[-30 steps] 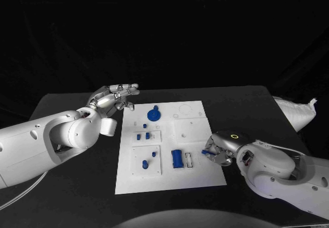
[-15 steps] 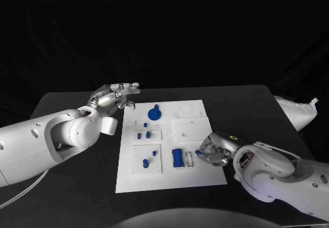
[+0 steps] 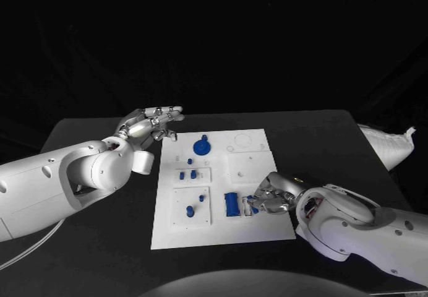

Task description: Assemble the parts on the task board

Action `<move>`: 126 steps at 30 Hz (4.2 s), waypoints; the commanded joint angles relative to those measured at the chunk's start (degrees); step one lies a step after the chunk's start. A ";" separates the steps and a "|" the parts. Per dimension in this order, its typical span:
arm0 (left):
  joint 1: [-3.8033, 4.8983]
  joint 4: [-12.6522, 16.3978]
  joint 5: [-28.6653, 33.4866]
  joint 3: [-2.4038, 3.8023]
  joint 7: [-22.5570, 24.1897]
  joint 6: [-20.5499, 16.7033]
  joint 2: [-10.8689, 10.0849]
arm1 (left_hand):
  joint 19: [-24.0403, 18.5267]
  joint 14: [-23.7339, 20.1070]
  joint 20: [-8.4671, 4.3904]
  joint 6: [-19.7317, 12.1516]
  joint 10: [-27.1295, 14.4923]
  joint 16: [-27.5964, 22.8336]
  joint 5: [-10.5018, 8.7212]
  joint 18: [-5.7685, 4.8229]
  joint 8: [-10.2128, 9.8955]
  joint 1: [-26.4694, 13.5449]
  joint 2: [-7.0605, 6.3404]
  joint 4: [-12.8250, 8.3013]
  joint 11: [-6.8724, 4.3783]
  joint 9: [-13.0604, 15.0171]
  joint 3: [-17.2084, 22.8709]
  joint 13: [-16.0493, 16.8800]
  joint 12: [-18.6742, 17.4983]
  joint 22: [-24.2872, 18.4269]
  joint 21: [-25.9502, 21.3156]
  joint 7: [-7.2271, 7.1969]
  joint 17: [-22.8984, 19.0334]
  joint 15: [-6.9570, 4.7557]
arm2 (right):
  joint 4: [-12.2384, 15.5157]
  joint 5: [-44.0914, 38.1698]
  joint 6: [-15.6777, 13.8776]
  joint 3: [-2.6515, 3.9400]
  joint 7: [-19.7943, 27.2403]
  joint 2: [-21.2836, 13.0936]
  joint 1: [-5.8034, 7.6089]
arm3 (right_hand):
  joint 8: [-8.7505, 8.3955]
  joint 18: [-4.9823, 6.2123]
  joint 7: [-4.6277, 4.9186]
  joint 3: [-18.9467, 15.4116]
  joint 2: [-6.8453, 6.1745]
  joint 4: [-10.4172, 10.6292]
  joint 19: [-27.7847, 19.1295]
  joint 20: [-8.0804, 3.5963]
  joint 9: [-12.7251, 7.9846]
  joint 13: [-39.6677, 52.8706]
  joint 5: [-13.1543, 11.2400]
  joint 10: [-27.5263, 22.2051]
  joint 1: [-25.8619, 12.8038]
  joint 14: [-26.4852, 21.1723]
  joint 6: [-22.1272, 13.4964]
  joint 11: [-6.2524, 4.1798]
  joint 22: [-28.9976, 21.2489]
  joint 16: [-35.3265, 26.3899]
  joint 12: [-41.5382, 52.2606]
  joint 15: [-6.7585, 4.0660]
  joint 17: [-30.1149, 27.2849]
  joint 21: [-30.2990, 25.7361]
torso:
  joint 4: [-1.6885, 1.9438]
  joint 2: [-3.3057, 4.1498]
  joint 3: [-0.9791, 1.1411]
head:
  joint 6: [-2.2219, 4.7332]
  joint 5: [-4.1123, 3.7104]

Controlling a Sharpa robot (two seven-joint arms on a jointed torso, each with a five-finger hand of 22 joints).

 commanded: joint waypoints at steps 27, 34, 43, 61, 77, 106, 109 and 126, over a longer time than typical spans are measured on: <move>0.02 0.23 -0.17 0.03 0.03 1.21 0.20 | 0.21 -0.52 0.21 -0.46 -0.62 -0.02 0.37 1.07 0.13 -0.08 0.44 -0.43 0.01 0.04 0.08 0.07 0.48 -0.12 -0.19 -0.04 -0.18 0.13 | -2.02 -0.62 4.41 0.00 -0.99 2.24 -0.06 | 1.38 -0.80 -0.46 -5.89 0.14 1.43 1.14 -0.83 1.34 4.83 -0.06 1.07 -2.79 5.50 0.38 -0.74 -0.29 -0.03 -0.42 -0.56 12.40 -0.14 | -0.06 0.00 0.04 | -0.27 0.33; 0.03 0.28 -0.17 0.03 0.01 1.19 0.16 | 0.21 -0.52 0.21 -0.46 -0.62 -0.02 0.37 1.07 0.13 -0.08 0.44 -0.43 0.01 0.04 0.08 0.07 0.48 -0.12 -0.19 -0.04 -0.18 0.13 | -2.15 -1.04 5.40 -0.01 -1.01 2.47 -0.06 | 1.66 -0.77 -0.50 -9.85 0.20 3.07 1.09 -0.82 1.71 5.27 -2.45 1.25 -4.11 5.50 0.27 -0.75 -0.38 -0.06 0.07 -0.56 12.37 -0.27 | -0.11 0.04 0.02 | -0.35 0.37; 0.03 0.31 -0.17 0.03 0.01 1.15 0.10 | 0.21 -0.54 0.22 -0.52 -0.71 -0.03 0.36 1.06 0.12 -0.17 0.46 -0.38 0.04 0.03 0.07 0.06 0.53 -0.14 -0.21 -0.01 -0.25 0.15 | -2.01 -1.19 5.72 -0.01 -0.96 2.61 -0.06 | 2.38 -0.97 -0.94 -12.65 2.16 4.37 1.43 -0.99 2.23 6.72 -1.38 2.01 -3.45 5.64 0.86 -1.10 0.57 0.33 2.37 -0.83 13.03 0.36 | -0.08 0.01 0.06 | -0.35 0.34; 0.03 0.31 -0.17 0.03 -0.01 1.19 0.02 | 0.21 -0.59 0.23 -0.55 -0.78 -0.08 0.38 1.06 0.13 -0.16 0.59 -0.36 0.04 0.03 0.14 0.06 0.60 -0.15 -0.22 -0.01 -0.39 0.16 | -0.95 -2.16 2.52 0.00 -0.70 2.34 -0.07 | 3.98 -1.20 -1.53 -21.55 4.87 7.91 1.86 -1.37 3.23 8.06 0.01 2.75 -8.53 5.81 1.38 -1.61 1.76 0.82 3.97 -1.27 13.87 1.15 | -0.09 0.03 0.06 | -0.48 0.32; 0.03 0.24 -0.17 0.03 -0.07 1.15 -0.02 | 0.21 -0.59 0.23 -0.55 -0.78 -0.08 0.38 1.06 0.13 -0.16 0.59 -0.36 0.04 0.03 0.14 0.06 0.60 -0.15 -0.22 -0.01 -0.39 0.16 | -0.63 -2.14 3.38 0.00 1.90 0.80 -0.07 | 3.77 -0.73 -0.96 -24.34 2.85 5.41 0.99 -1.20 3.30 6.74 -2.66 1.64 -2.36 5.48 -0.44 -1.13 -0.35 -0.08 0.62 -0.92 12.43 -0.58 | -0.11 -0.04 0.06 | -0.44 0.29; 0.02 -0.01 -0.17 0.03 -0.27 1.08 0.00 | 0.20 -0.67 0.24 -0.61 -0.94 -0.13 0.40 1.06 0.14 -0.14 0.68 -0.39 0.05 0.03 0.24 0.04 0.71 -0.18 -0.26 -0.01 -0.56 0.17 | -0.98 -3.47 8.40 -0.01 3.15 -0.31 -0.08 | 4.45 -0.70 -0.75 -29.65 2.79 4.52 0.96 -0.90 3.62 6.66 -10.77 1.46 3.71 5.51 -1.04 -0.91 -0.34 -0.11 -0.11 -0.68 12.46 -0.84 | -0.09 0.00 0.07 | -0.59 0.27; 0.02 -0.04 -0.17 0.03 -0.28 1.08 0.00 | 0.20 -0.67 0.24 -0.61 -0.94 -0.13 0.40 1.06 0.14 -0.14 0.68 -0.39 0.05 0.03 0.24 0.04 0.71 -0.18 -0.26 -0.01 -0.56 0.17 | -1.00 -3.68 8.64 -0.01 3.12 -0.29 -0.08 | 4.48 -0.71 -0.75 -29.85 2.85 4.50 0.98 -0.90 3.64 6.68 -11.04 1.47 3.90 5.51 -1.05 -0.90 -0.28 -0.10 -0.08 -0.68 12.47 -0.81 | -0.07 0.01 0.06 | -0.59 0.31; 0.00 -0.18 -0.17 0.03 -0.28 1.14 0.17 | 0.20 -0.69 0.24 -0.64 -0.99 -0.14 0.40 1.06 0.15 -0.10 0.70 -0.43 0.04 0.03 0.28 0.04 0.75 -0.19 -0.27 -0.01 -0.61 0.17 | -5.39 -4.71 9.01 0.00 3.43 2.21 -0.12 | 4.78 -0.81 -0.83 -30.52 4.19 4.56 1.15 -0.93 3.75 7.04 -12.05 1.71 4.91 5.59 -0.87 -0.98 0.20 0.11 0.61 -0.72 12.81 -0.49 | 0.10 -0.01 0.19 | -0.82 0.60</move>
